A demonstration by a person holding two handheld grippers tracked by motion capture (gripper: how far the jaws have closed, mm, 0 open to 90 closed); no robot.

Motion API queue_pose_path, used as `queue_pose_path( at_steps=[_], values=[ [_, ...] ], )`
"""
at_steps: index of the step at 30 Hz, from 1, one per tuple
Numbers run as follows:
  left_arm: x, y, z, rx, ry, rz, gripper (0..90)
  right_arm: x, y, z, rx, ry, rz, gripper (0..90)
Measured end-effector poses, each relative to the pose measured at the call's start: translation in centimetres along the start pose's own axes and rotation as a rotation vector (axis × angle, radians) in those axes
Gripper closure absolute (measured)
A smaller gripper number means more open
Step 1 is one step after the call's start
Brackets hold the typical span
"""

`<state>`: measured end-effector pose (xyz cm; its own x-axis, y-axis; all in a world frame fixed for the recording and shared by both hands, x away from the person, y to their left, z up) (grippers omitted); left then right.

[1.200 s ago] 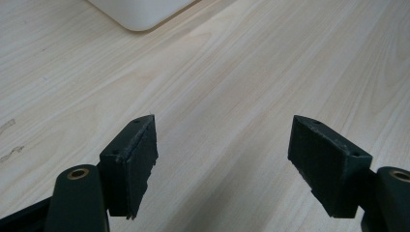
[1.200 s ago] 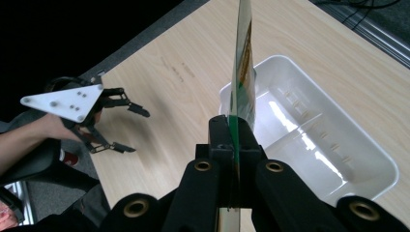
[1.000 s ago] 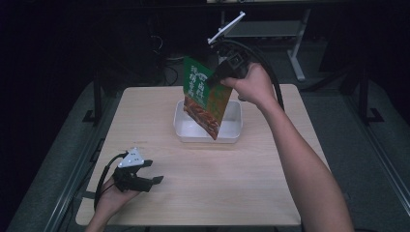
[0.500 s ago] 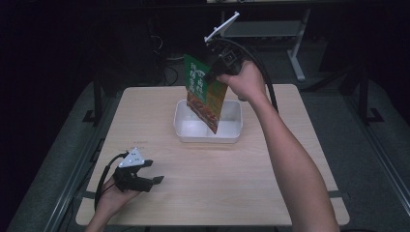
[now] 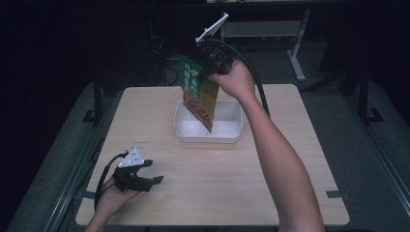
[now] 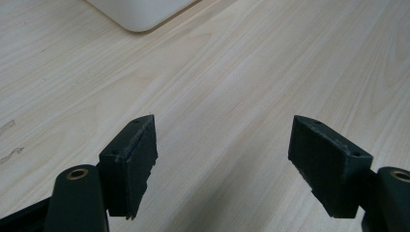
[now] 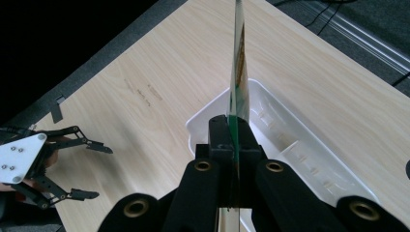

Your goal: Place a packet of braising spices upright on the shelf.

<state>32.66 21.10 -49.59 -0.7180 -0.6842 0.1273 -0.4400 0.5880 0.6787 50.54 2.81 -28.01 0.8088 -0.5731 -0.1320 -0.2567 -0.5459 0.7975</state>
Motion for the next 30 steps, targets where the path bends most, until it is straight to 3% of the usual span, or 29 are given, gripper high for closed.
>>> queue_pose_path(
  at_steps=[30],
  values=[
    [0.0,0.0,0.0,-0.002,-0.004,-0.001,25.5,0.3,-3.8,-0.4,-0.037,-0.029,0.033,89.8]
  ],
)
Point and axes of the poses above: each handheld gripper's, and its own axes: y roughly backward along the jaws, z roughly out of its underside, x roughly to its right, the point moved 10 cm from there along -y, roughly forward along the jaws, and after that the axes turned 8 degrees about y, right-handed, at the moved point
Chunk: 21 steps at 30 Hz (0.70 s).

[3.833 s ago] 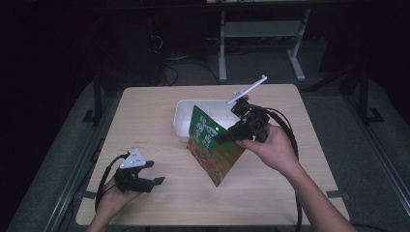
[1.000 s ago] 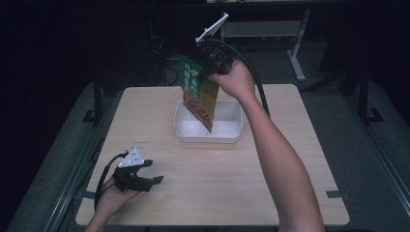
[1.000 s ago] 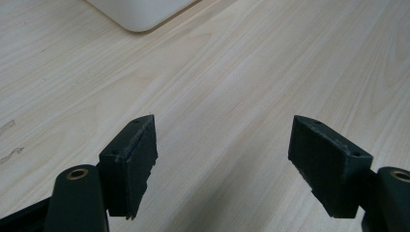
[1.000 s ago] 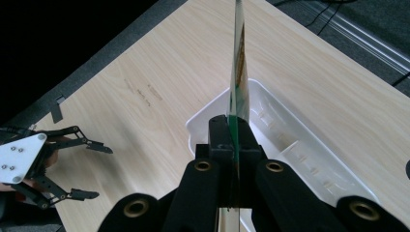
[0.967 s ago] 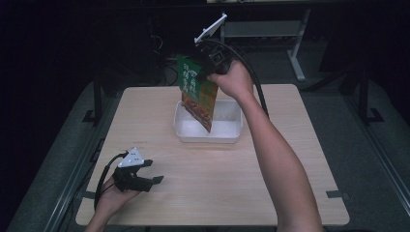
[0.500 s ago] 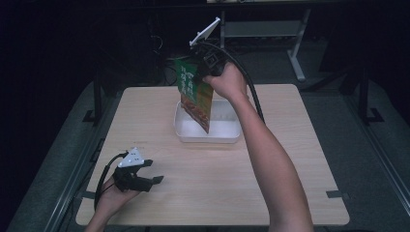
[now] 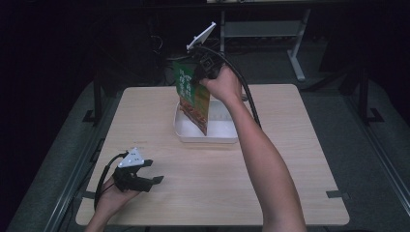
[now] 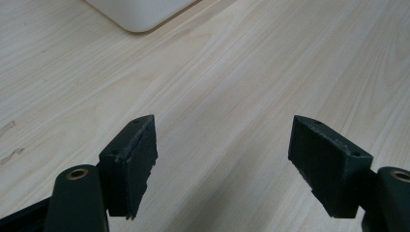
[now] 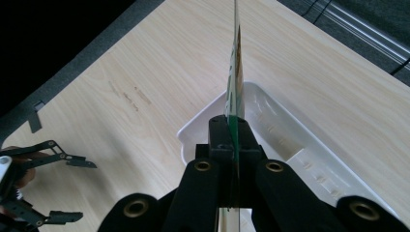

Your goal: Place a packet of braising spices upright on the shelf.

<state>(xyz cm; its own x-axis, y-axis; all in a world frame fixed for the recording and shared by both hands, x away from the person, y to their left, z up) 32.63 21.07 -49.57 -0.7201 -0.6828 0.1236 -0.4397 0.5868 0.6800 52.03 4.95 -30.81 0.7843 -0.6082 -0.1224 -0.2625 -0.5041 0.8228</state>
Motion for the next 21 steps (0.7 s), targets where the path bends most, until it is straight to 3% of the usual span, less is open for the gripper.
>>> queue_pose_path(
  at_steps=[21],
  values=[
    [0.0,-0.1,0.0,-0.001,-0.001,0.0,25.5,0.6,-2.9,1.0,-0.034,-0.016,0.005,89.7]
  ],
)
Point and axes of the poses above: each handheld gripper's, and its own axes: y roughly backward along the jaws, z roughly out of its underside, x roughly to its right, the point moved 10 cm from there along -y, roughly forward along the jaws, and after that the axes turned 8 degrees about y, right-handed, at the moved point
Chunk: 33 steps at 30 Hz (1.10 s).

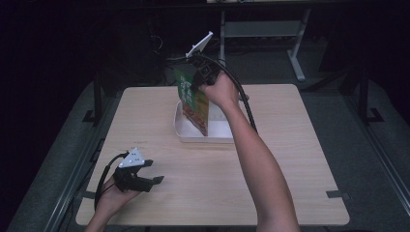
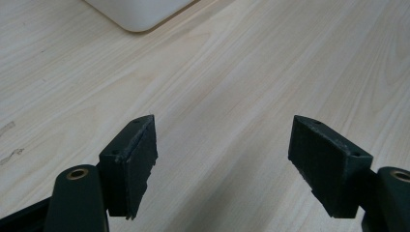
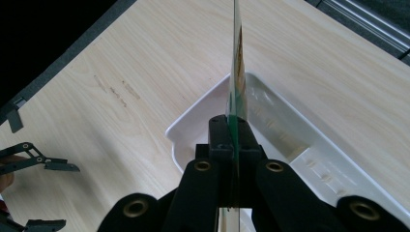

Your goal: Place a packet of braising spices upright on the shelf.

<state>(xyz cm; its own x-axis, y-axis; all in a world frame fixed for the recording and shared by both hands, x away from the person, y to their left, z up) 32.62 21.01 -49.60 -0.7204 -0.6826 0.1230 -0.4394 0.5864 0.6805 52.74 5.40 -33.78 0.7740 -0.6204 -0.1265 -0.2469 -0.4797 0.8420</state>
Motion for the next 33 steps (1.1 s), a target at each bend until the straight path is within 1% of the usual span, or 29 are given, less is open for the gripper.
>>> queue_pose_path(
  at_steps=[4,12,16,18,26,28,31,32,33],
  values=[
    [0.0,0.0,0.0,0.0,-0.003,-0.001,25.5,-0.1,-0.8,0.1,-0.01,0.0,-0.003,89.7],
    [0.0,0.0,0.0,-0.002,-0.006,0.0,25.5,-0.1,-1.2,0.1,-0.008,-0.011,-0.01,89.7],
    [0.1,0.0,0.0,-0.001,-0.005,0.0,25.5,0.1,-1.6,0.4,-0.015,-0.014,-0.016,89.5],
    [0.1,-0.1,0.0,-0.001,-0.004,0.001,25.5,0.1,-1.7,0.4,-0.004,-0.017,-0.021,89.6],
    [0.1,-0.1,0.0,-0.005,-0.011,0.0,25.5,-0.2,-1.9,0.6,0.004,-0.019,-0.042,89.3],
    [0.1,-0.1,0.0,-0.005,-0.01,0.0,25.5,-0.1,-1.8,0.6,0.006,-0.017,-0.038,89.2],
    [0.1,-0.1,0.0,-0.005,-0.011,0.001,25.5,0.3,-1.7,0.8,0.01,-0.018,-0.024,85.7],
    [0.1,-0.1,0.0,-0.006,-0.011,0.0,25.5,0.4,-1.5,0.8,0.011,-0.028,-0.025,83.4],
    [0.1,-0.1,0.0,-0.006,-0.011,0.0,25.5,0.4,-1.5,0.8,0.011,-0.028,-0.025,83.4]
  ],
)
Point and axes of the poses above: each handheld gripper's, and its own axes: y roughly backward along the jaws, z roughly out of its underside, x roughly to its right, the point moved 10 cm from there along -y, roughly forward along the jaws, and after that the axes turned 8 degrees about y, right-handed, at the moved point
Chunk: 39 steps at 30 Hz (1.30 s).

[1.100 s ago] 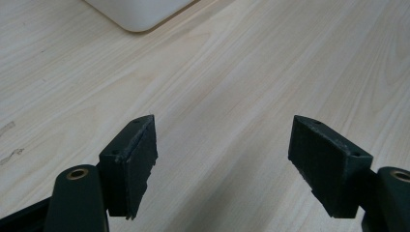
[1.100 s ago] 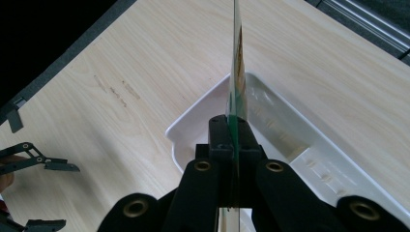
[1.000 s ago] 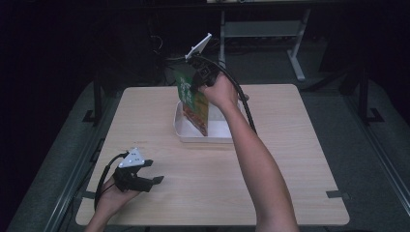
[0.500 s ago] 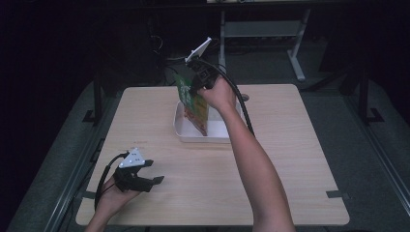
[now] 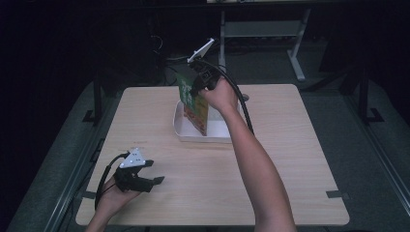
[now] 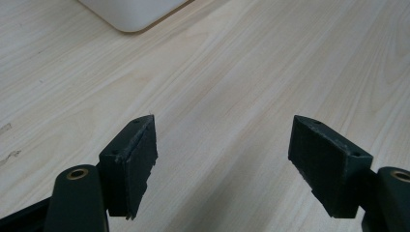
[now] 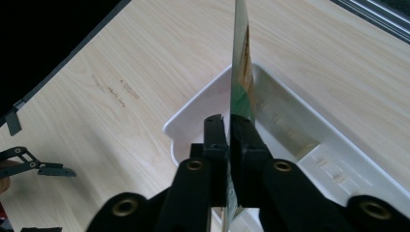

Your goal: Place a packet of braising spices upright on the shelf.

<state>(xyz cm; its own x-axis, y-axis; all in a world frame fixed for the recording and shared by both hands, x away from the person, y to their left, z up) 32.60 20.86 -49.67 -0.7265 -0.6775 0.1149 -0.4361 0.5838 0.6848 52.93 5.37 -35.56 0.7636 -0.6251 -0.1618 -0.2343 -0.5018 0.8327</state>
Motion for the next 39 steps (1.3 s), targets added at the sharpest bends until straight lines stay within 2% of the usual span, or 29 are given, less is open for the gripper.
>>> queue_pose_path(
  at_steps=[7,11,18,32,39],
  values=[
    [0.0,0.0,0.0,-0.002,0.0,0.001,25.4,0.1,0.5,0.2,0.012,-0.002,0.002,76.9],
    [0.0,-0.1,0.0,-0.003,-0.001,0.002,25.3,0.0,1.2,0.2,0.023,-0.003,-0.005,70.4],
    [0.0,-0.1,0.1,-0.005,-0.002,0.0,25.2,-0.2,2.3,0.5,0.046,-0.001,-0.012,65.3],
    [0.1,-0.2,0.1,-0.011,-0.002,-0.003,25.1,-0.9,4.2,1.4,0.093,0.005,-0.052,62.0],
    [0.1,-0.3,0.1,-0.011,-0.002,-0.003,25.1,-1.5,4.5,1.6,0.092,0.017,-0.063,61.6]
  ],
)
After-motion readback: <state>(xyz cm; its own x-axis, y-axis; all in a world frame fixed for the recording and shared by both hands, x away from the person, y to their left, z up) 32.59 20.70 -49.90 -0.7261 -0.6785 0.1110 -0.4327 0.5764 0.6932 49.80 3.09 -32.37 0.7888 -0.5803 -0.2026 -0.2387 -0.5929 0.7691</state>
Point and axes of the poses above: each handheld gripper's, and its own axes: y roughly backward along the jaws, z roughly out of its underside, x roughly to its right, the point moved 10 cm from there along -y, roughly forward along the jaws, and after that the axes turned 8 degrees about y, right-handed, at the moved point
